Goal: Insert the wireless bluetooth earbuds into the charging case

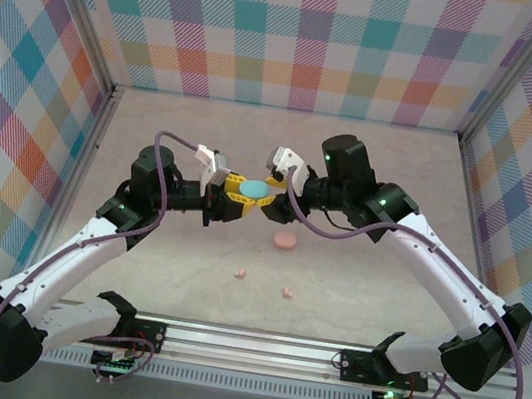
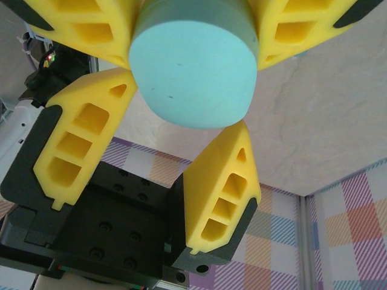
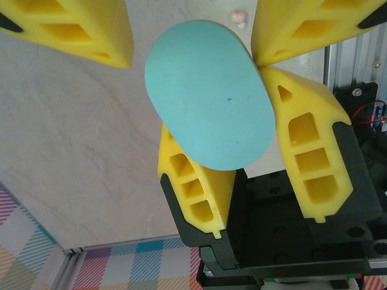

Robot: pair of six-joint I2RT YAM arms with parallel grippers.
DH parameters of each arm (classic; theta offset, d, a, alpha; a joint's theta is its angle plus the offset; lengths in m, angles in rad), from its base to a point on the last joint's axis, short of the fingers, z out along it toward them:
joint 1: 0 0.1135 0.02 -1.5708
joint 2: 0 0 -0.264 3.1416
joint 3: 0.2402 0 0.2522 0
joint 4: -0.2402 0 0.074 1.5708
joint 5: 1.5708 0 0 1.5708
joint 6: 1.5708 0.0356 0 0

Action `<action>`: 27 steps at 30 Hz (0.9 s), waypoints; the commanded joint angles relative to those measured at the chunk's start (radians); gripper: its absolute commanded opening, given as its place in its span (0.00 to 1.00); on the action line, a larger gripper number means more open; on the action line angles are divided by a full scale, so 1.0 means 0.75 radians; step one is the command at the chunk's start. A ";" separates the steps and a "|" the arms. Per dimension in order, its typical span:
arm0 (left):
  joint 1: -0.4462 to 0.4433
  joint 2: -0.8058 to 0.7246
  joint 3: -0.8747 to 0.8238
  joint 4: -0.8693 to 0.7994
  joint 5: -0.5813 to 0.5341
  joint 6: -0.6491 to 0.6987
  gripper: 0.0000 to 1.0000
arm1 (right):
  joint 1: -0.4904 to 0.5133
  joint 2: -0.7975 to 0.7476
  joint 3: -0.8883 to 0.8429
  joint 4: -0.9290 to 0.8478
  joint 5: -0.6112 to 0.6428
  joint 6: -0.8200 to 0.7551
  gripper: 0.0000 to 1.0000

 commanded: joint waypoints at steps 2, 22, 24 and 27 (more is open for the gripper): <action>-0.017 -0.016 -0.022 0.021 0.065 -0.005 0.17 | 0.007 0.030 0.062 0.038 0.028 0.030 0.55; -0.017 -0.009 -0.030 0.021 0.057 0.005 0.17 | 0.005 0.080 0.162 -0.007 0.120 0.055 0.54; -0.017 -0.008 -0.022 0.013 0.057 0.007 0.17 | 0.004 0.080 0.169 -0.007 0.128 0.058 0.55; -0.017 -0.013 -0.012 -0.007 0.051 0.021 0.17 | 0.002 0.081 0.179 -0.007 0.140 0.061 0.55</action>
